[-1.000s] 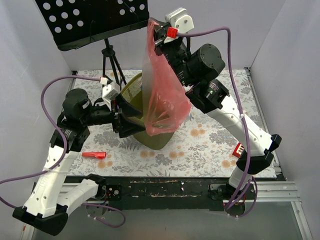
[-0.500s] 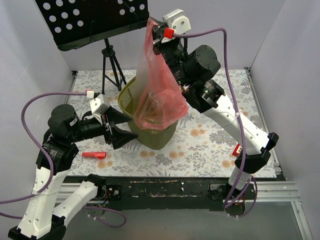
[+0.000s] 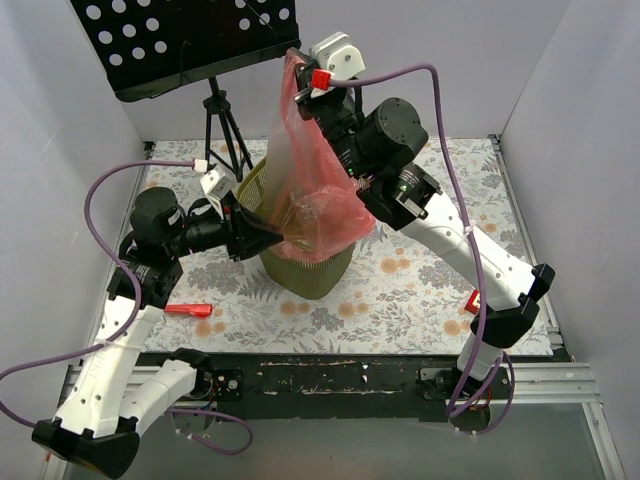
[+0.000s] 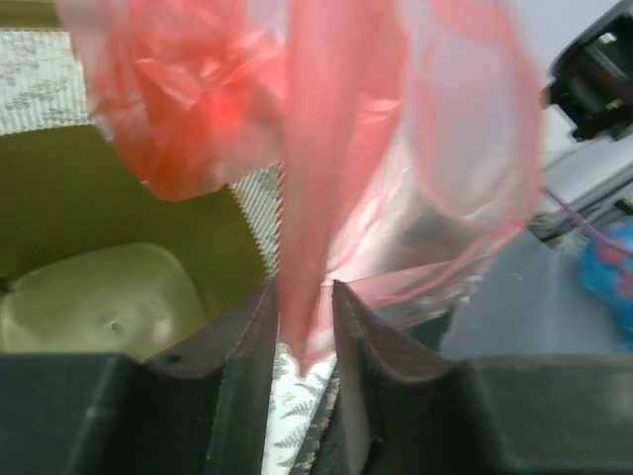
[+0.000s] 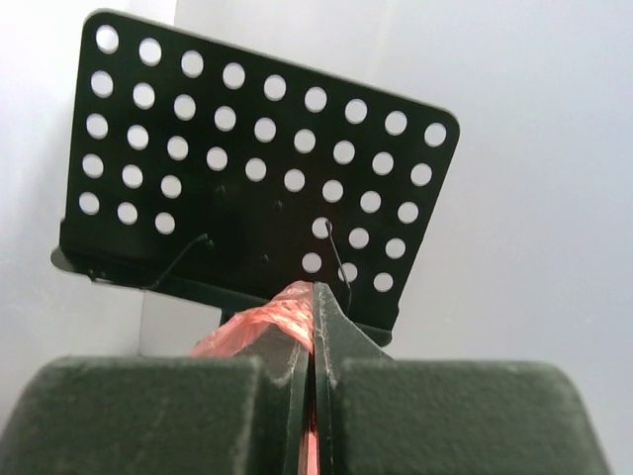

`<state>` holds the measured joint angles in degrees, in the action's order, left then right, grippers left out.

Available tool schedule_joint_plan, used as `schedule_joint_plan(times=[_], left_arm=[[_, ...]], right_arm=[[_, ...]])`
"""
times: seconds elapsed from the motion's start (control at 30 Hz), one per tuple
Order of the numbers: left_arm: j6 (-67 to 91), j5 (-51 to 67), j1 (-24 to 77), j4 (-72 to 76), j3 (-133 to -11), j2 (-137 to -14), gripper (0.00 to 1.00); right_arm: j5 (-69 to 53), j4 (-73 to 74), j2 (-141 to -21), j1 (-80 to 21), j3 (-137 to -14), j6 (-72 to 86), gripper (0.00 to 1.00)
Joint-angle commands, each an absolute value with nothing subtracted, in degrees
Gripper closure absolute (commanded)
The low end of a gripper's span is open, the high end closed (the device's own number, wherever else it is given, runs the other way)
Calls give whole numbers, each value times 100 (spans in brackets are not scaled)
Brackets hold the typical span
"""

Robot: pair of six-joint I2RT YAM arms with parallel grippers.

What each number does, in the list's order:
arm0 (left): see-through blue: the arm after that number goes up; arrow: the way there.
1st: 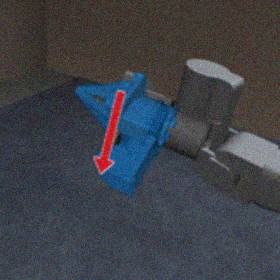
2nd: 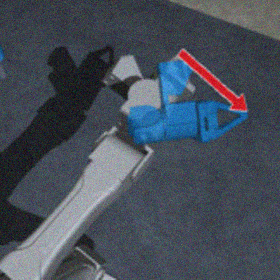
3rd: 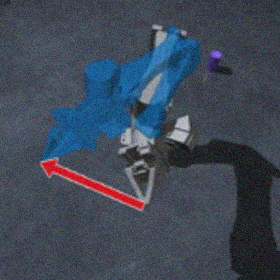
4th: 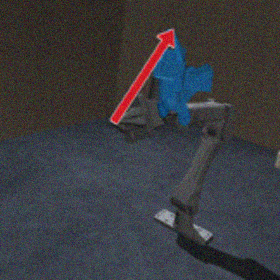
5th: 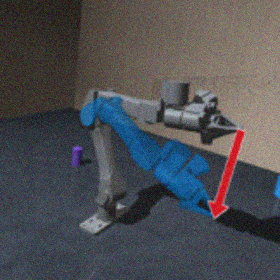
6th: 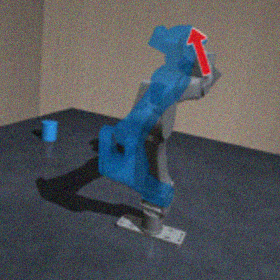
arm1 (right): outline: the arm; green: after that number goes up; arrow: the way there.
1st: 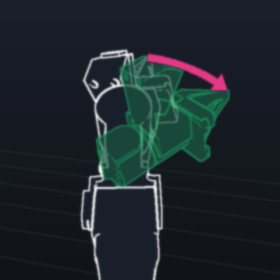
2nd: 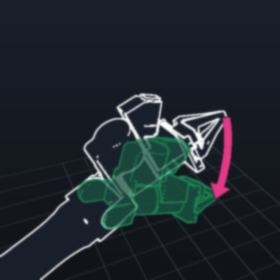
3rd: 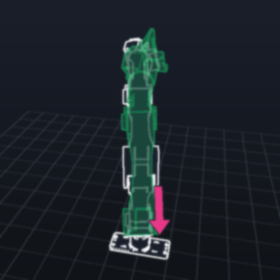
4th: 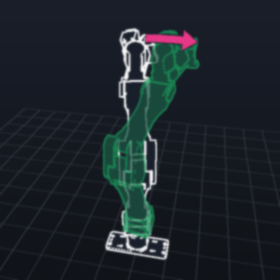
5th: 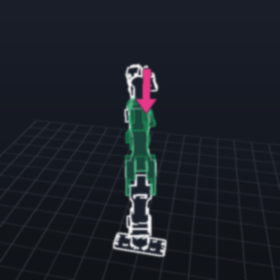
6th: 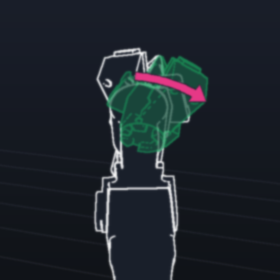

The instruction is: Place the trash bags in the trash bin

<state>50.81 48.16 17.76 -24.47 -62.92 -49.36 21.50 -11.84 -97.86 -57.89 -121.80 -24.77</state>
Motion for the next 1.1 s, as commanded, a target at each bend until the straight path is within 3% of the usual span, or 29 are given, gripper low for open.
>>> schedule_joint_plan(times=[0.0,0.03,0.13,0.37,0.7,0.93,1.07], left_arm=[[4880,5765,1732,-2502,-6670,-4843,89],[4695,5748,1740,-2792,-6828,-4825,100],[4124,5162,1740,-3723,-7337,-4711,100],[2534,3088,1731,-4763,-8656,-5097,100],[1496,863,1740,-4431,-9369,-6099,100],[994,124,1731,-4009,-9791,-6732,100],[975,140,1740,-3665,-10220,-7170,100]], right_arm=[[2119,-1783,-9370,-5818,-11631,-3065,99],[2127,-2010,-9213,-5810,-11332,-3233,99],[2153,-2075,-8852,-5740,-10768,-3620,99],[2356,-1266,-8306,-5090,-10740,-3559,99],[1917,-739,-7296,-4412,-9529,-3401,99],[1661,-201,-6856,-4342,-8562,-2997,99],[1608,-238,-7092,-4298,-8884,-3032,99]])
